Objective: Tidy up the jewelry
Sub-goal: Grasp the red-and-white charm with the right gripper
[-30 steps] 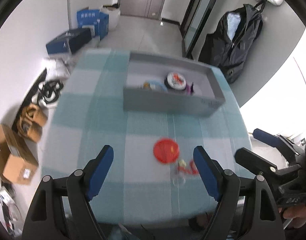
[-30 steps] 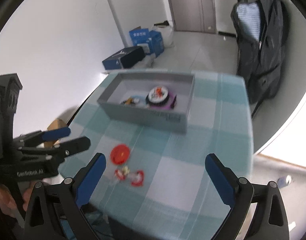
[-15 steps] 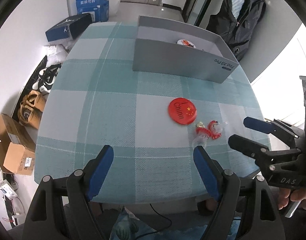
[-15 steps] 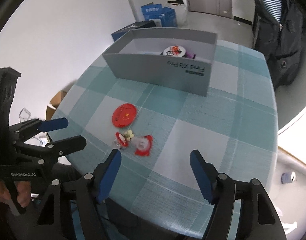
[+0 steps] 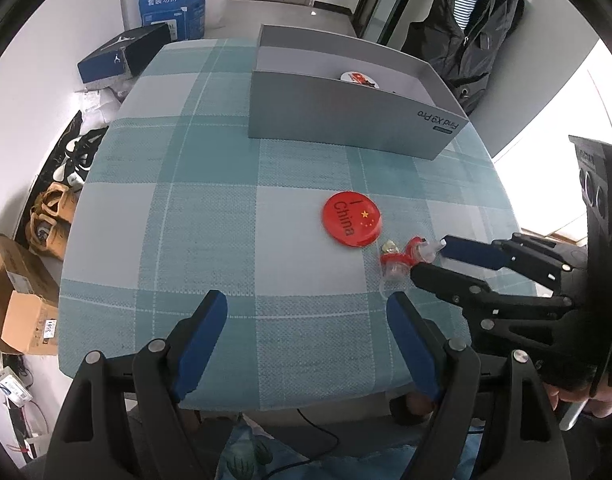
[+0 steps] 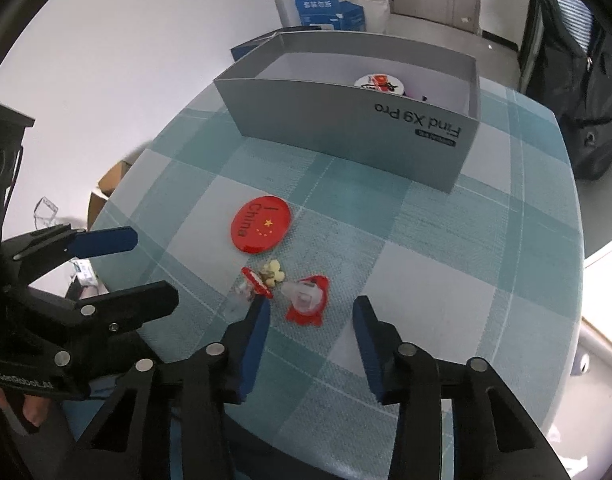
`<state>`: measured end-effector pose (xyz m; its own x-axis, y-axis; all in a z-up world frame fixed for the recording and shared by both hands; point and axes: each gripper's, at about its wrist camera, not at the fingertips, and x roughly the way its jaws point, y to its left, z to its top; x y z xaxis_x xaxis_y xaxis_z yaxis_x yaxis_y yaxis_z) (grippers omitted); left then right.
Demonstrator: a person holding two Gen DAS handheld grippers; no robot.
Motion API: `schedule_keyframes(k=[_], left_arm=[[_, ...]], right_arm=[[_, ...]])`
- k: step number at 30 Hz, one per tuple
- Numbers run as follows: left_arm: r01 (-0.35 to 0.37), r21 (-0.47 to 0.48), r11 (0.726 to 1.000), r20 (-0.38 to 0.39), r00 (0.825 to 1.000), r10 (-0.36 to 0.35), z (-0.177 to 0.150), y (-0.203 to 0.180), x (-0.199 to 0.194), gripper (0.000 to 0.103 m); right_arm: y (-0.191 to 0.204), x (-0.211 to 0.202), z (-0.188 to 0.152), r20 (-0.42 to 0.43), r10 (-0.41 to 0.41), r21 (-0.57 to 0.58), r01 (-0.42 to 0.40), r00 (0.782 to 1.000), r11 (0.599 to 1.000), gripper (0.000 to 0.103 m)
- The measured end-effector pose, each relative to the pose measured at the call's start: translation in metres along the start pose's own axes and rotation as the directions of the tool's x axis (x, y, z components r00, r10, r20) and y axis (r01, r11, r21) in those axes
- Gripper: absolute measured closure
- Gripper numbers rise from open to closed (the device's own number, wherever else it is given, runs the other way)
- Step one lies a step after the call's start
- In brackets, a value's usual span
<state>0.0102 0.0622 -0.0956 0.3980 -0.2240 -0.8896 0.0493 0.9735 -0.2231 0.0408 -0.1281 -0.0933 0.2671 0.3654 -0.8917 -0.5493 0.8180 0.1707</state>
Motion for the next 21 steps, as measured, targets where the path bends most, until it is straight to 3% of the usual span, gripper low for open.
schedule_keyframes(k=[5,7,8,17,21], left_arm=[[0.006,0.002,1.0,-0.005,1.0,-0.006,0.001,0.0,0.001,0.024],[0.005,0.003,1.0,-0.011,1.0,-0.005,0.0,-0.001,0.002,0.024],[0.005,0.003,1.0,-0.014,1.0,-0.005,0.0,0.0,0.002,0.024],[0.009,-0.006,1.0,-0.029,1.0,-0.009,0.005,-0.002,0.004,0.024],[0.037,0.006,0.999,0.0,0.999,-0.037,0.011,-0.004,-0.004,0.024]], right_arm=[[0.011,0.003,-0.001,-0.003,-0.05,-0.058,0.05,0.999,0.997,0.066],[0.011,0.003,0.0,-0.003,-0.063,-0.077,0.062,0.998,0.995,0.083],[0.011,0.003,0.0,-0.005,-0.065,-0.077,0.064,0.998,0.995,0.086],[0.011,0.004,0.001,-0.005,-0.082,-0.081,0.082,0.997,0.993,0.089],[0.001,-0.005,-0.001,0.016,-0.085,-0.048,0.086,0.996,0.995,0.089]])
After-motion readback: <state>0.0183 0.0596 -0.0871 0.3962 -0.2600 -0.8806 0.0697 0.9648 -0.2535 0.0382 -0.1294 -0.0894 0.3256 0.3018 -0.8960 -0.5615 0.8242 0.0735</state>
